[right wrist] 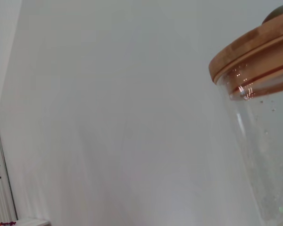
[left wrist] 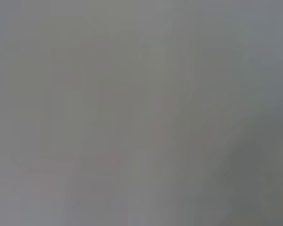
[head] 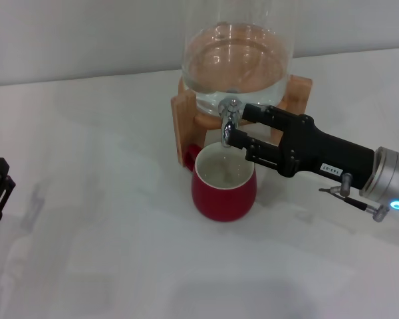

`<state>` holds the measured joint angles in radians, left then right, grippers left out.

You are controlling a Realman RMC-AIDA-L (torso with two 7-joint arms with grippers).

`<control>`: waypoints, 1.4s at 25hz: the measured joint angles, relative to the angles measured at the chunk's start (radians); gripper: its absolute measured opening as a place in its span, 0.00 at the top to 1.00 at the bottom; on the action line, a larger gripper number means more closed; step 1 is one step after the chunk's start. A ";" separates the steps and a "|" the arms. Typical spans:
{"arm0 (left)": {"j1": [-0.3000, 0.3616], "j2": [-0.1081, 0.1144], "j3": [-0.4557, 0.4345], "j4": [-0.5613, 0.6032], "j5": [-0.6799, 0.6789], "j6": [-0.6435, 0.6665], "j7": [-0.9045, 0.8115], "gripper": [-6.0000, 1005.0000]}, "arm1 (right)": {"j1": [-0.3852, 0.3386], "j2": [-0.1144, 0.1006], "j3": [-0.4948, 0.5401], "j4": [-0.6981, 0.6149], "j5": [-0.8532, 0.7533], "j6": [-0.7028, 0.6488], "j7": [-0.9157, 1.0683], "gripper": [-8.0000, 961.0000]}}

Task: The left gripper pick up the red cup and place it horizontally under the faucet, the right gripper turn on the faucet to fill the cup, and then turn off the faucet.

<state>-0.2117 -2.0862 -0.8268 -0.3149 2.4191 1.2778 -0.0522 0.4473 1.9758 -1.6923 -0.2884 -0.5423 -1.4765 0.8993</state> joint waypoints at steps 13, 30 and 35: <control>0.000 0.000 0.000 -0.001 0.000 0.000 0.000 0.12 | -0.005 0.000 -0.002 -0.003 0.004 -0.029 -0.003 0.28; 0.005 0.000 -0.002 0.006 -0.007 0.000 0.000 0.12 | -0.045 -0.031 0.176 -0.011 0.000 -0.047 -0.009 0.28; 0.012 -0.001 -0.008 0.007 -0.009 0.006 0.001 0.12 | -0.045 -0.042 0.229 -0.012 0.000 -0.010 -0.015 0.28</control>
<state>-0.1996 -2.0872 -0.8344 -0.3082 2.4099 1.2836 -0.0507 0.4019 1.9340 -1.4634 -0.3005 -0.5424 -1.4863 0.8844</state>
